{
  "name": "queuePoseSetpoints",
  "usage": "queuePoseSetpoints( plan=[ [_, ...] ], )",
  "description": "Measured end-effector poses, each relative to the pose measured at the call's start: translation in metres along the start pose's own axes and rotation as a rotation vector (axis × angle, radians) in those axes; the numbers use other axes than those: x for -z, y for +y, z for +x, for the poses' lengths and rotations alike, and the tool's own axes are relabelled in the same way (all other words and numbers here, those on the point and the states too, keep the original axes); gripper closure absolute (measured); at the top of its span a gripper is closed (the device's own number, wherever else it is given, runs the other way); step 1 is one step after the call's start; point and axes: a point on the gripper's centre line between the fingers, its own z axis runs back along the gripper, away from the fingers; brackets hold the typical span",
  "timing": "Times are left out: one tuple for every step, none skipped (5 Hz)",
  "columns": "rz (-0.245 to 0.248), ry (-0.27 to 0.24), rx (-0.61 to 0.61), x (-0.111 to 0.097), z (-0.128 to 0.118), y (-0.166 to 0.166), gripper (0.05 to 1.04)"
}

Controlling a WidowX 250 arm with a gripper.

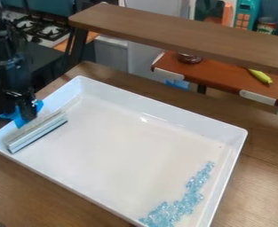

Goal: Sweep into pile

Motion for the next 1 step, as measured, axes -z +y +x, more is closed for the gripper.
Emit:
queuePoseSetpoints(
  plan=[
    [0.007, -0.085, 0.011, -0.0419, 0.0008, -0.0123, 0.082]
  ],
)
